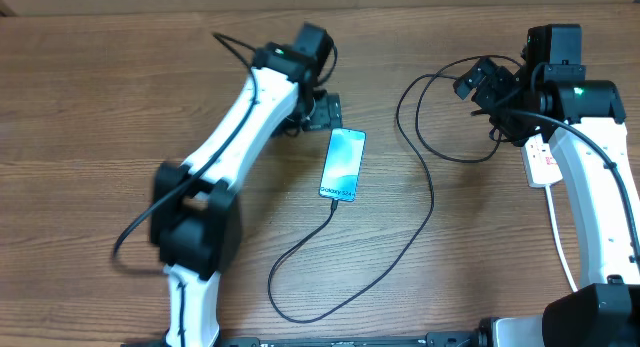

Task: Plug charger to phone and switch on socket
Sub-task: 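Raise the left gripper up and away from the phone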

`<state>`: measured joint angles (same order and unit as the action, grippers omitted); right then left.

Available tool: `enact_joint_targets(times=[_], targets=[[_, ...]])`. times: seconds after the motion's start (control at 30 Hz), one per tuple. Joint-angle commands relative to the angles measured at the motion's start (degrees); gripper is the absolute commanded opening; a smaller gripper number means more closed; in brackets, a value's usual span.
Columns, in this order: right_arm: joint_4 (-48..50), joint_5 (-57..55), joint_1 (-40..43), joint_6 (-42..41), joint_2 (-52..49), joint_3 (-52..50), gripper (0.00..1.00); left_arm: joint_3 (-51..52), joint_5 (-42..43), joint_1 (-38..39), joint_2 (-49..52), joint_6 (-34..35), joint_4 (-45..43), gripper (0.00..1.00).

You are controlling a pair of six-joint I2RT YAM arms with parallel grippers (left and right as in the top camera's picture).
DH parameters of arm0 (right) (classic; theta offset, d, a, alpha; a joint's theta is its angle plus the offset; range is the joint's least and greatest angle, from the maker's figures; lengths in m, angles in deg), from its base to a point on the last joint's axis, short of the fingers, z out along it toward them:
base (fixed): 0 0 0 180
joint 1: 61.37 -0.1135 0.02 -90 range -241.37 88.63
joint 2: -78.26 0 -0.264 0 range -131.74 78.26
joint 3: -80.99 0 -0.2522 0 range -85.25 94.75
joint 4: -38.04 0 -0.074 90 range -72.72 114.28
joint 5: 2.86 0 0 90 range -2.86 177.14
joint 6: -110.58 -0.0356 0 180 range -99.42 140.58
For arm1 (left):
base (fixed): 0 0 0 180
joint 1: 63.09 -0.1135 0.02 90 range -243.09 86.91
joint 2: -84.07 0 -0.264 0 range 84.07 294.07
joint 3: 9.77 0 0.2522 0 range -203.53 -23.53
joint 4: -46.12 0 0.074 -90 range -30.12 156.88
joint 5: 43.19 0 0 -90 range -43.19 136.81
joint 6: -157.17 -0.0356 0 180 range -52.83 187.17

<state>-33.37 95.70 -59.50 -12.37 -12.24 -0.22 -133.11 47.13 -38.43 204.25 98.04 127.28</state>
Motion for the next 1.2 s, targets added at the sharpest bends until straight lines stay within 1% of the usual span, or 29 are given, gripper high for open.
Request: enact_joint_targets(times=[0.0, 0.2, 0.33, 1.17], targets=[[0.28, -0.85, 0.09, 0.44, 0.52, 0.55, 1.00, -2.34, -3.72, 0.13, -11.41, -1.31, 3.26, 1.00], [0.31, -0.85, 0.09, 0.44, 0.52, 0.55, 1.00, -2.34, -3.72, 0.11, -22.40, -1.31, 9.09, 1.00], [0.28, -0.83, 0.09, 0.44, 0.52, 0.55, 1.00, -2.34, -3.72, 0.11, -26.58, -1.31, 9.42, 1.00], [-0.52, -0.83, 0.09, 0.44, 0.52, 0.55, 1.00, -2.32, -3.72, 0.11, -25.77, -1.29, 9.27, 1.00]])
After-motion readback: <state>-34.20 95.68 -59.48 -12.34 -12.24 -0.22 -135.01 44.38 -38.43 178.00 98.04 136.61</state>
